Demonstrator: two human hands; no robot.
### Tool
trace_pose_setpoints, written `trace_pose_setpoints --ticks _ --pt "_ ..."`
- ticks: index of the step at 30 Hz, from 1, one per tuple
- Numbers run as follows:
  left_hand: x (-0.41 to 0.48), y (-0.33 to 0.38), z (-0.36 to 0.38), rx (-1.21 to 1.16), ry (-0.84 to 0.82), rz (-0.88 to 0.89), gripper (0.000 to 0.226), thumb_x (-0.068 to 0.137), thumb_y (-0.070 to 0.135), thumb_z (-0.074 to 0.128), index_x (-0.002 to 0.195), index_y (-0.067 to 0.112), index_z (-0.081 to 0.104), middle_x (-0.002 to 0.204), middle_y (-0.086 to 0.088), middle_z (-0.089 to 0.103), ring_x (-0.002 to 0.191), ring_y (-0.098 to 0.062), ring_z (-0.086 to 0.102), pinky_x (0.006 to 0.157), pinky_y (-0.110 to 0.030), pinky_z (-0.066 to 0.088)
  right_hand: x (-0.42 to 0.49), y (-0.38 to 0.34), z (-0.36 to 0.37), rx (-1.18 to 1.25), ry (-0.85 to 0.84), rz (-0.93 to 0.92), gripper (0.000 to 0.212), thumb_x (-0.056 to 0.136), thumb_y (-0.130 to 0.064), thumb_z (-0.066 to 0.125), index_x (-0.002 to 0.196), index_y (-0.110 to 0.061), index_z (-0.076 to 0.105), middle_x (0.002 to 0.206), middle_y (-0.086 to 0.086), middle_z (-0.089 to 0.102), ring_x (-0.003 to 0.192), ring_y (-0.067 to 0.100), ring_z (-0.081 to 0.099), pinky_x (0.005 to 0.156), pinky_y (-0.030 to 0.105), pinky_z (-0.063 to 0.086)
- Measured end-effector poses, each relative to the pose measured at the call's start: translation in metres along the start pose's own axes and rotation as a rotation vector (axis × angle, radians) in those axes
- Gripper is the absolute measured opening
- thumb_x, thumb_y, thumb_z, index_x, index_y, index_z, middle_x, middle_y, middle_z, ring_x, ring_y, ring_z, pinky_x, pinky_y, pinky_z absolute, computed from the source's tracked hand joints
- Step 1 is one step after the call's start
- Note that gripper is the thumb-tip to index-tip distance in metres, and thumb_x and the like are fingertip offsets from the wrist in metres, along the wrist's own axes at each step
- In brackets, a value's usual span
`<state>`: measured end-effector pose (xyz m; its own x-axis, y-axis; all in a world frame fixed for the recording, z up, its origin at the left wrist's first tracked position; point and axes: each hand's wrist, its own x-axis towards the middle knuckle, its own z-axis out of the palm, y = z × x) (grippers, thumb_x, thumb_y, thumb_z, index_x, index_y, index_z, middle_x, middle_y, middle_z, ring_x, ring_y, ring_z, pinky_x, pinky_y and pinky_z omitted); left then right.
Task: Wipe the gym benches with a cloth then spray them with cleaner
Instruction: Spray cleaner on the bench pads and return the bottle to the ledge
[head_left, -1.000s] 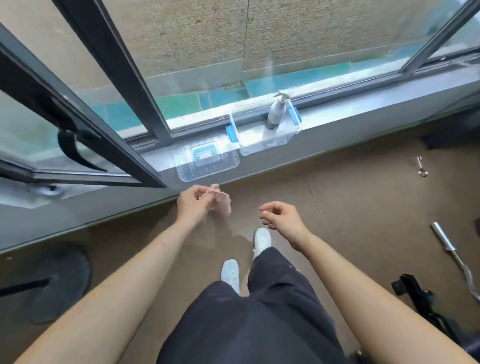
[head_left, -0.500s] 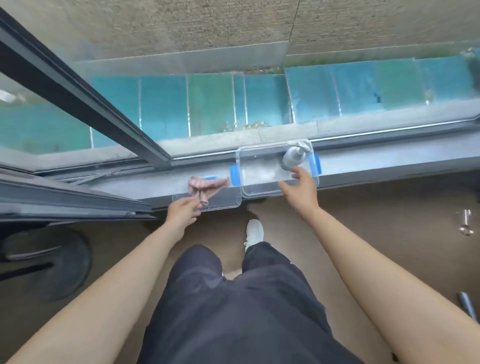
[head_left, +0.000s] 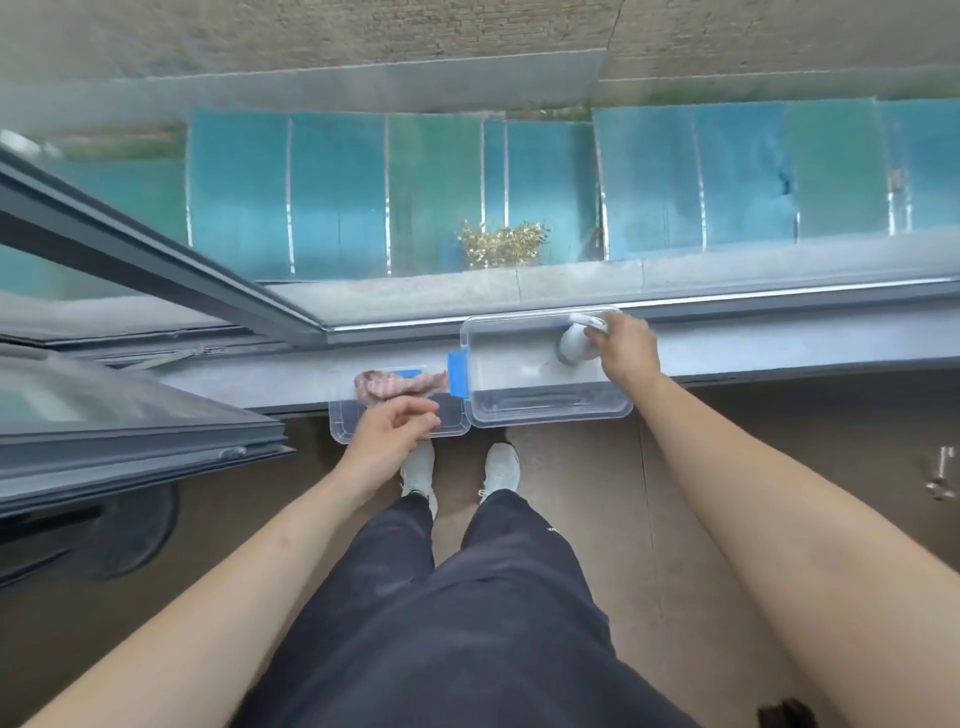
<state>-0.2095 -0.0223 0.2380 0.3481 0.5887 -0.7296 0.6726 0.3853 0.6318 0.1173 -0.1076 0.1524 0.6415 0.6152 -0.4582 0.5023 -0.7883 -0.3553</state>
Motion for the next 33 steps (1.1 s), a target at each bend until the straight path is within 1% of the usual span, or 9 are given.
trace_pose_setpoints --ticks 4,8,12,15,22,24,27,31,33 --pt "0.010 0.019 0.002 0.081 -0.087 0.094 0.018 0.095 0.015 0.070 0.113 0.016 0.073 0.118 0.003 0.073 0.108 -0.007 0.068 0.104 -0.030 0.051 -0.046 0.006 -0.035 0.302 0.160 0.023 0.034 0.100 -0.041 0.058 0.088 -0.010 0.063 0.080 0.012 0.066 0.080 0.032 0.057 0.066 0.036 0.033" --pt "0.016 0.047 0.017 0.287 -0.150 0.234 0.040 0.092 0.025 0.075 0.130 0.020 0.064 0.125 0.005 0.065 0.112 -0.002 0.058 0.103 -0.004 0.035 -0.105 0.006 -0.064 0.656 0.241 0.068 0.032 0.097 -0.036 0.065 0.082 -0.008 0.068 0.074 0.009 0.067 0.070 0.017 0.057 0.065 0.035 0.046" --pt "0.027 0.060 0.028 0.574 -0.264 0.453 0.096 0.065 0.069 0.074 0.150 0.035 0.043 0.155 0.010 0.040 0.144 -0.013 0.032 0.121 -0.036 0.028 -0.145 0.000 -0.073 0.893 0.299 0.133 0.032 0.096 -0.028 0.068 0.080 0.000 0.069 0.067 0.014 0.063 0.061 0.016 0.058 0.060 0.033 0.049" --pt "0.025 0.066 0.039 0.751 -0.474 0.587 0.117 0.057 0.074 0.079 0.156 0.033 0.032 0.162 0.008 0.032 0.148 -0.012 0.026 0.123 -0.037 0.022 -0.178 -0.007 -0.074 1.001 0.390 0.201 0.032 0.097 -0.025 0.069 0.076 0.000 0.069 0.062 0.007 0.060 0.053 0.014 0.056 0.054 0.025 0.047" --pt "-0.003 0.050 0.061 0.659 -0.711 0.683 0.078 0.061 0.055 0.088 0.130 0.048 0.051 0.113 0.023 0.067 0.106 -0.007 0.064 0.094 -0.043 0.054 -0.269 -0.022 -0.063 1.165 0.684 0.402 0.030 0.096 -0.032 0.069 0.074 -0.011 0.067 0.060 0.002 0.060 0.053 0.013 0.057 0.055 0.029 0.051" --pt "-0.008 0.045 0.063 0.596 -0.796 0.662 0.072 0.062 0.053 0.088 0.126 0.048 0.055 0.111 0.021 0.068 0.105 -0.010 0.066 0.093 -0.046 0.054 -0.287 -0.026 -0.054 1.251 0.666 0.407 0.024 0.090 -0.037 0.073 0.090 -0.014 0.066 0.075 0.006 0.067 0.067 0.015 0.063 0.066 0.036 0.056" --pt "-0.028 0.040 0.073 0.576 -1.002 0.656 0.061 0.068 0.036 0.092 0.120 0.042 0.062 0.109 0.017 0.070 0.102 -0.009 0.067 0.091 -0.036 0.056 -0.325 -0.031 -0.032 1.385 0.751 0.454 0.048 0.080 -0.033 0.077 0.119 -0.011 0.061 0.091 -0.001 0.066 0.082 0.013 0.063 0.072 0.033 0.056" --pt "-0.065 0.029 0.090 0.715 -1.285 0.605 0.059 0.069 0.042 0.089 0.121 0.034 0.062 0.106 0.015 0.070 0.099 -0.009 0.069 0.085 -0.030 0.058 -0.374 -0.036 -0.003 1.489 0.983 0.590 0.038 0.074 -0.031 0.082 0.109 -0.021 0.069 0.118 -0.017 0.067 0.116 0.028 0.066 0.099 0.047 0.054" --pt "-0.086 0.016 0.099 0.802 -1.401 0.555 0.057 0.072 0.045 0.087 0.121 0.033 0.060 0.106 0.012 0.069 0.099 -0.011 0.070 0.086 -0.032 0.061 -0.402 -0.038 0.007 1.570 1.087 0.648 0.044 0.077 -0.019 0.080 0.118 -0.015 0.064 0.119 -0.018 0.068 0.112 0.032 0.069 0.096 0.048 0.056"
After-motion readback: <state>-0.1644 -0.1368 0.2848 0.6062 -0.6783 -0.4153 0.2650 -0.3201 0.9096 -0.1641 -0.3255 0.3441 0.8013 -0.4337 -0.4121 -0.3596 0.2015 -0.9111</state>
